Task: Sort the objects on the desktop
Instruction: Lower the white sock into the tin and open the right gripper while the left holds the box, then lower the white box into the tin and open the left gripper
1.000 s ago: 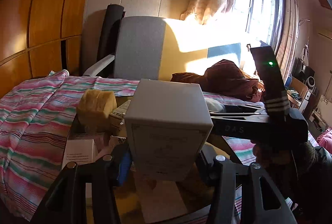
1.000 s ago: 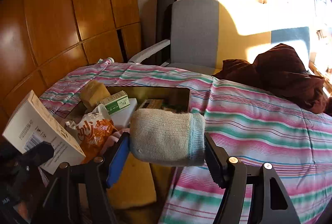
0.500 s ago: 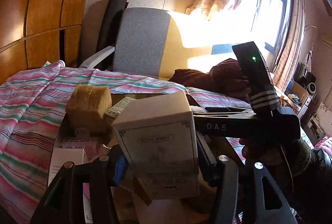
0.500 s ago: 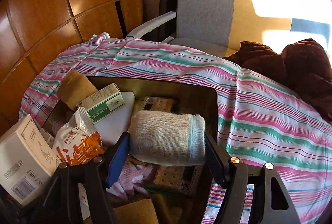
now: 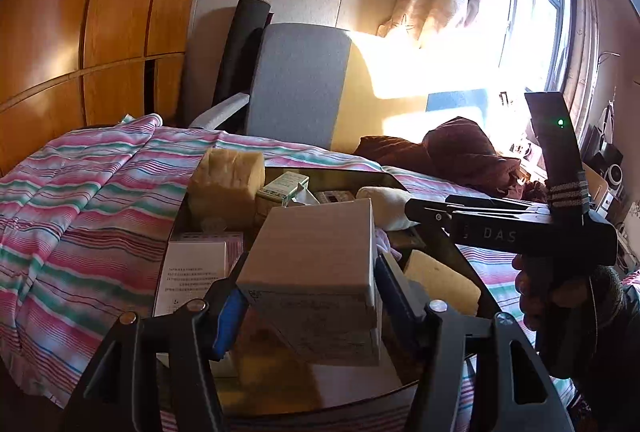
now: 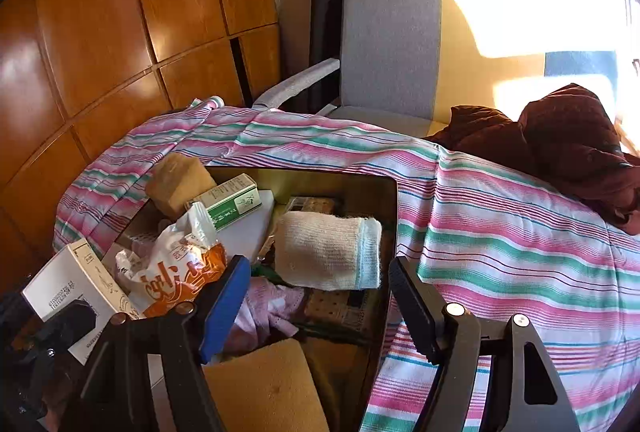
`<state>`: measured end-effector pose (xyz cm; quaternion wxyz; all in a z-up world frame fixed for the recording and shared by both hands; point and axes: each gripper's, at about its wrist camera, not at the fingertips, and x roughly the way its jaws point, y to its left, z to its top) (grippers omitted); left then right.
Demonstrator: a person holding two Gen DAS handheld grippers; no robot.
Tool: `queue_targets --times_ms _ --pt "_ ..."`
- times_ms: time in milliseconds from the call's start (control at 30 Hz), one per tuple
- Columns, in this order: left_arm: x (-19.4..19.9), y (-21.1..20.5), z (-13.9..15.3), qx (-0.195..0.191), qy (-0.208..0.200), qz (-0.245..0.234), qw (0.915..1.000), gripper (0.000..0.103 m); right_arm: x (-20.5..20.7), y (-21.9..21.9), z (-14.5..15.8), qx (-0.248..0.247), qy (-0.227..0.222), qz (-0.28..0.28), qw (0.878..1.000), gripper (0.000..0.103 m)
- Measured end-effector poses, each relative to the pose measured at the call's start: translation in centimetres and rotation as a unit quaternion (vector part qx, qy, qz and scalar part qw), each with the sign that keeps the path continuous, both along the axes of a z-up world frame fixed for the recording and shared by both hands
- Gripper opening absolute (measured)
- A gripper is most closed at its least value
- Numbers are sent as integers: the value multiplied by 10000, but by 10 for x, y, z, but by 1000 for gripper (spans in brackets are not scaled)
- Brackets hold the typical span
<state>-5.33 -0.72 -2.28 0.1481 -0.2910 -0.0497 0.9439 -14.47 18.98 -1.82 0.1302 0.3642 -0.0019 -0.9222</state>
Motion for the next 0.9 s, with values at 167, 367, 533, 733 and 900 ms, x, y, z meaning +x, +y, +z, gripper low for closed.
queue_targets --times_ms 167,367,533,733,900 --pt "-14 26 2 -148 -72 -423 9990 60 22 -2 1 -13 140 52 9999 73" --pt "-60 52 0 -292 -251 -395 9985 55 38 21 2 -151 202 -271 9993 73" --pt "-82 59 17 -136 -73 -342 9993 54 48 37 5 -238 296 -452 9983 73" --pt "-109 59 29 -216 14 -106 9997 55 60 39 1 -241 348 -369 9984 73" --pt "-111 51 32 -91 24 -25 10000 55 76 31 -4 -206 353 -106 9991 73"
